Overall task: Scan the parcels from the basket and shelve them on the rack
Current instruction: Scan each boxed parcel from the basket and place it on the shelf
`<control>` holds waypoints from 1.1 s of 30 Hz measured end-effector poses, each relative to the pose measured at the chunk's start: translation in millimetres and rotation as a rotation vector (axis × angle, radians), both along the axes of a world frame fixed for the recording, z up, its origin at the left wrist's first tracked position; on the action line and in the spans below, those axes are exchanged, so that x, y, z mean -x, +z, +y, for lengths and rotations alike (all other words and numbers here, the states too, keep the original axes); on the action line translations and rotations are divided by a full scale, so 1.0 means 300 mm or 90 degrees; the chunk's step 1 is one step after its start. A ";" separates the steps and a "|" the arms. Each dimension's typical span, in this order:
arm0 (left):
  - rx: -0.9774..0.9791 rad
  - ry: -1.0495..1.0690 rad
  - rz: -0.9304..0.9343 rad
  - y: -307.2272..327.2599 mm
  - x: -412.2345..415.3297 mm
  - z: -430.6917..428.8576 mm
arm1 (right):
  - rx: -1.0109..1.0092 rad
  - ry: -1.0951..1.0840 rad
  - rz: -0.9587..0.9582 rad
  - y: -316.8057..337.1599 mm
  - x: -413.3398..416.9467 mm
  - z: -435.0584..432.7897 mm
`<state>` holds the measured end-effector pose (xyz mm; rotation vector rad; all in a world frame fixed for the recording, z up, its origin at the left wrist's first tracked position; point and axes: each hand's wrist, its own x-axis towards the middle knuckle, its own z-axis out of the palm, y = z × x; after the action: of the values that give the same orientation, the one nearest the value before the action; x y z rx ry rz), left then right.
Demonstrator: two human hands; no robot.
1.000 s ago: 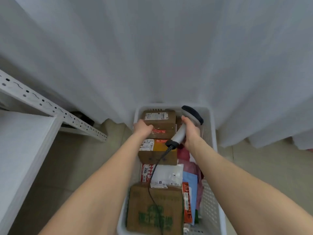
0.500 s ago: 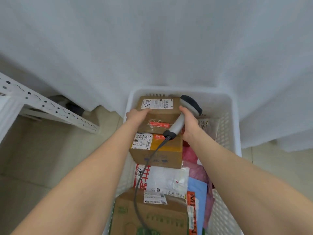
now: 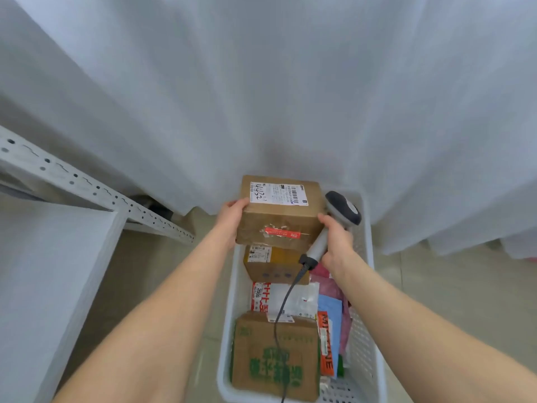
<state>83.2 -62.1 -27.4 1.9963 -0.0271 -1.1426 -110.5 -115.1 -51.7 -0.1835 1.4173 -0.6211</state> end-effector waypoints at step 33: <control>0.366 0.039 0.014 1.371 0.671 0.843 | 0.171 0.000 -0.266 1.393 0.443 0.840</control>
<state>-118.1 190.9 383.9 1.4637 -0.2527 -0.9803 -243.5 136.9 366.2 -0.2501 0.9300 -0.7974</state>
